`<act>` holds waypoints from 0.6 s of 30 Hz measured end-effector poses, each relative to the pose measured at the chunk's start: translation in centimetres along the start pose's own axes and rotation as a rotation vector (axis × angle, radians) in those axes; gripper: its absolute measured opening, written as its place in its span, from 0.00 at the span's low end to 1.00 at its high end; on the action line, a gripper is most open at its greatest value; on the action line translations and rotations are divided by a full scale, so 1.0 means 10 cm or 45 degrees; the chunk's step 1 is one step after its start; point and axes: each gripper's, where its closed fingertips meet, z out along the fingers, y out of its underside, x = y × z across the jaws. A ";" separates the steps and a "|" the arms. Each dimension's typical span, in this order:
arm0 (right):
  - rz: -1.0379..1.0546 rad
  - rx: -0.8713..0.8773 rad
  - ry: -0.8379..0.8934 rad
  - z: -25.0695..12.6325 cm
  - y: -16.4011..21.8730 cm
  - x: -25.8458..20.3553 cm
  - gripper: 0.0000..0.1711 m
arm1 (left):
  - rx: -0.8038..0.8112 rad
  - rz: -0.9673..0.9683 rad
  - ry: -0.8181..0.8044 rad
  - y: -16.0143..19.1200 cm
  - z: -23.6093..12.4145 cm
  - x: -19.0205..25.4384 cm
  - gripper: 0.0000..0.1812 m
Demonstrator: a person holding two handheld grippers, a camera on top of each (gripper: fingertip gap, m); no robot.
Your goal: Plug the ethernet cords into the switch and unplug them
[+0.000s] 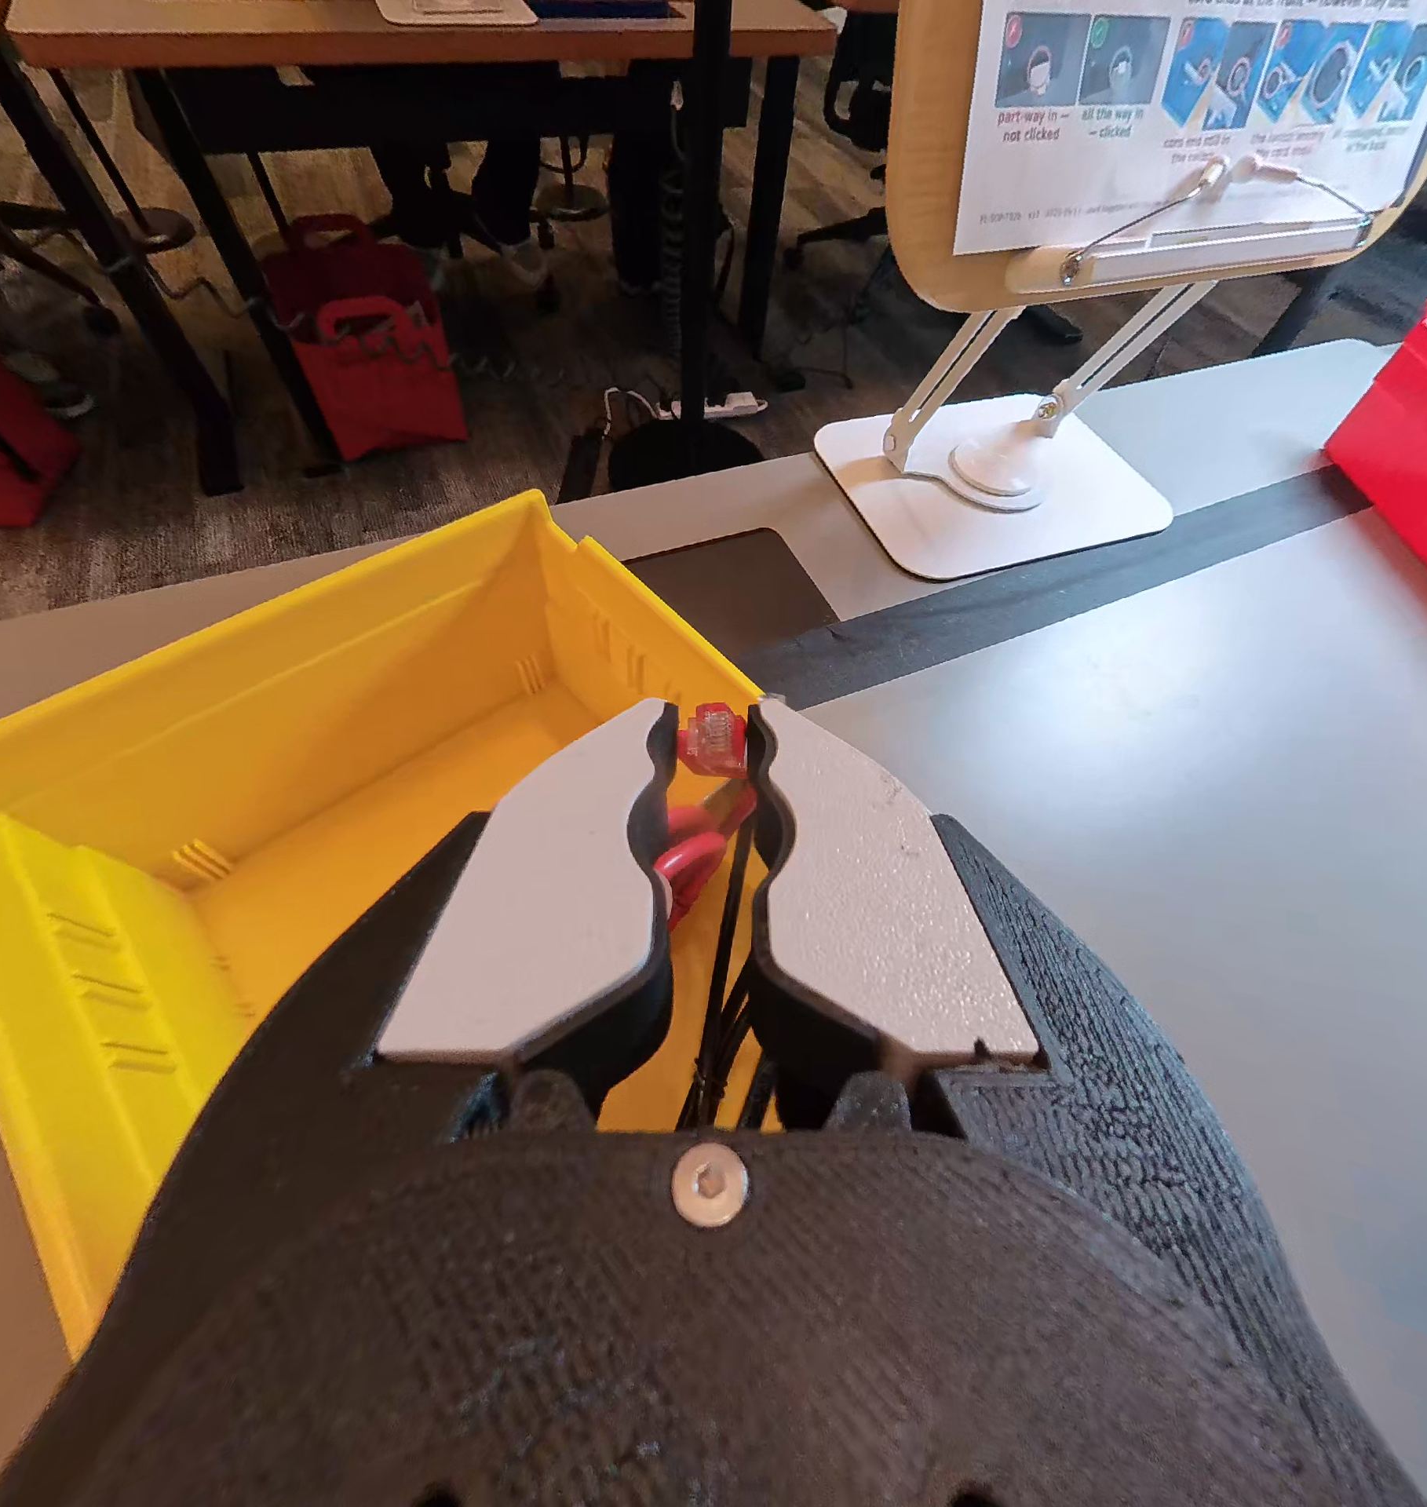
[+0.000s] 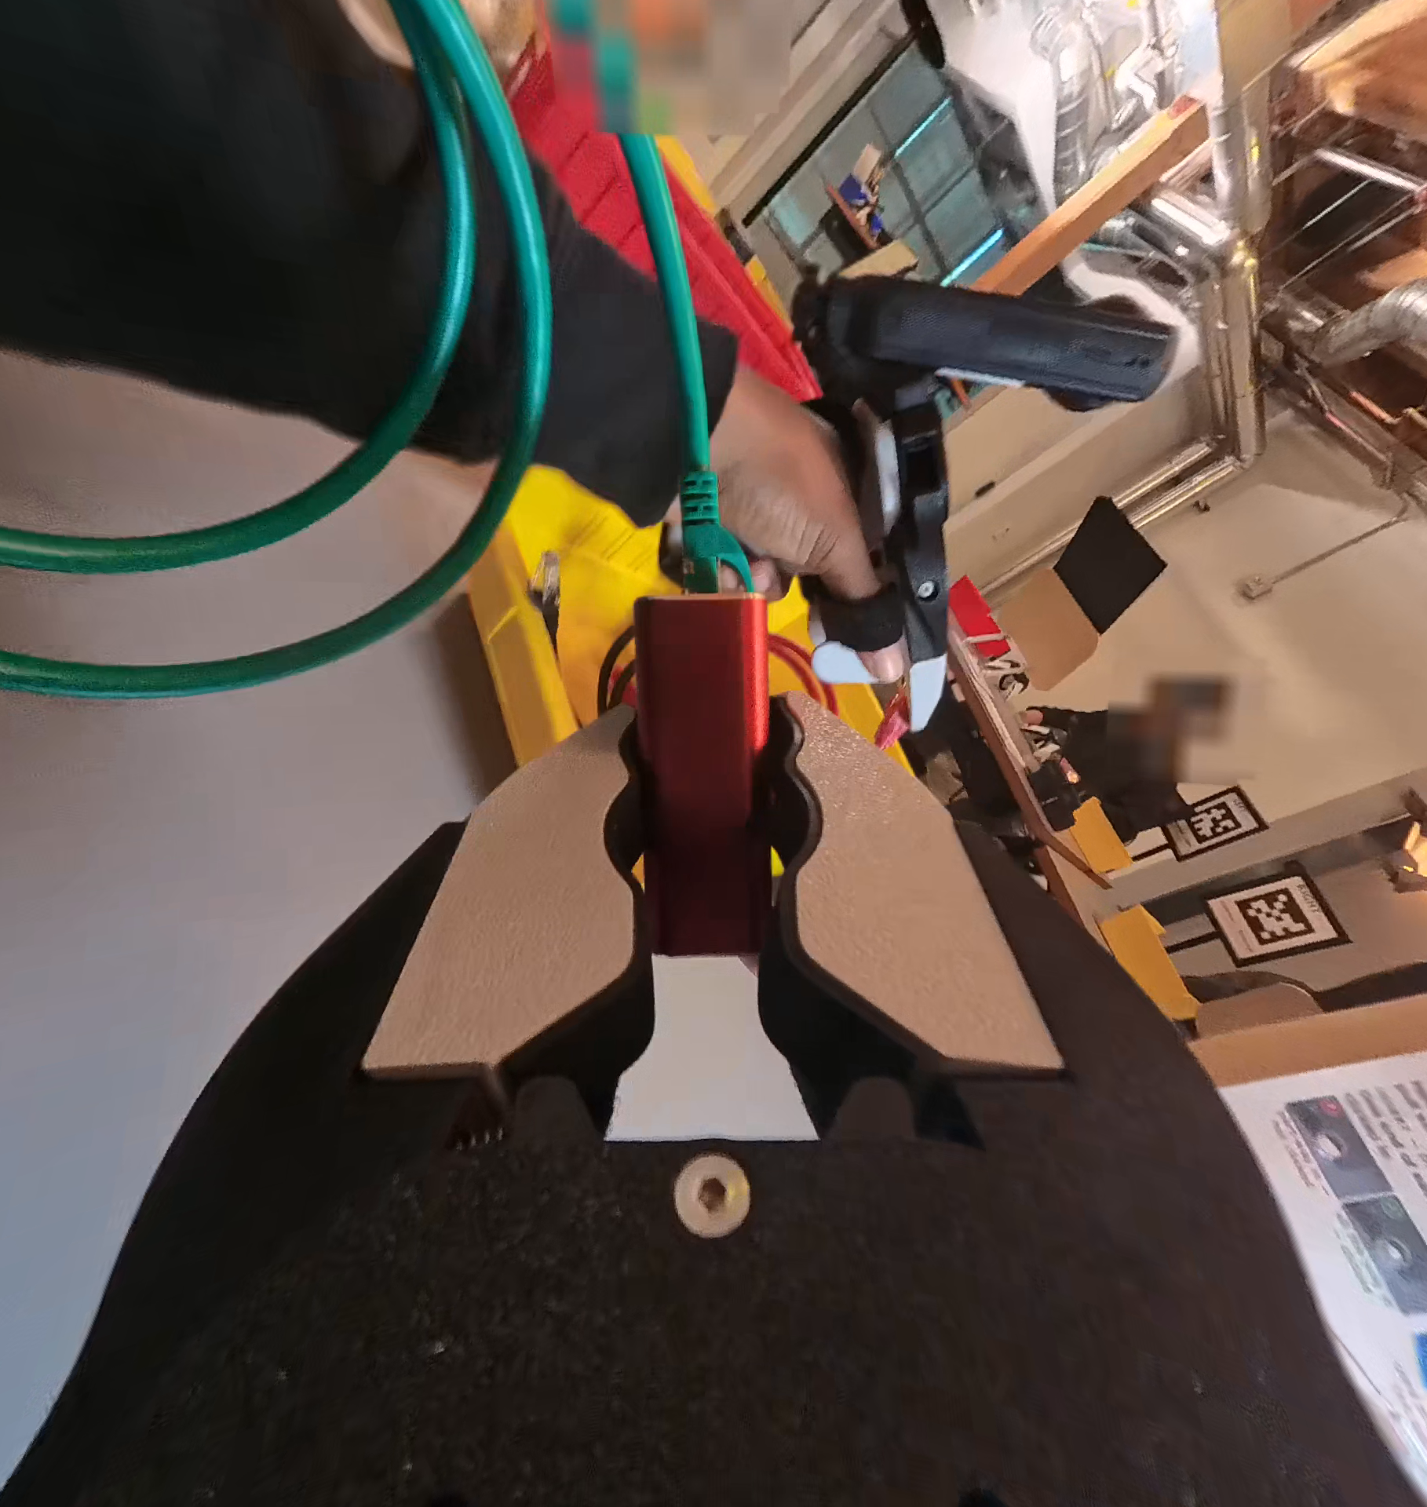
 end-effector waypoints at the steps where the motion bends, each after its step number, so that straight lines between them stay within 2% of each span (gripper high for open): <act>1: 0.016 0.026 0.006 0.03 -0.05 0.03 0.16 | 0.010 0.000 0.007 0.00 -0.02 0.02 0.09; 6: -0.015 0.086 -0.060 0.11 -0.23 -0.02 0.16 | -0.010 0.049 0.016 0.03 -0.06 0.07 0.09; 9: -0.091 0.035 -0.139 -0.01 -0.03 -0.27 0.16 | -0.048 0.065 0.038 0.04 -0.07 0.11 0.09; 10: -0.088 -0.011 -0.135 -0.01 0.02 -0.27 0.15 | -0.059 0.063 0.047 0.03 -0.08 0.14 0.09; 12: -0.096 0.066 -0.123 -0.04 -0.18 -0.28 0.16 | -0.082 0.104 0.048 0.00 -0.13 0.19 0.09; 18: -0.037 -0.030 -0.075 -0.10 -0.02 -0.10 0.16 | -0.085 0.229 0.042 -0.21 -0.46 0.39 0.08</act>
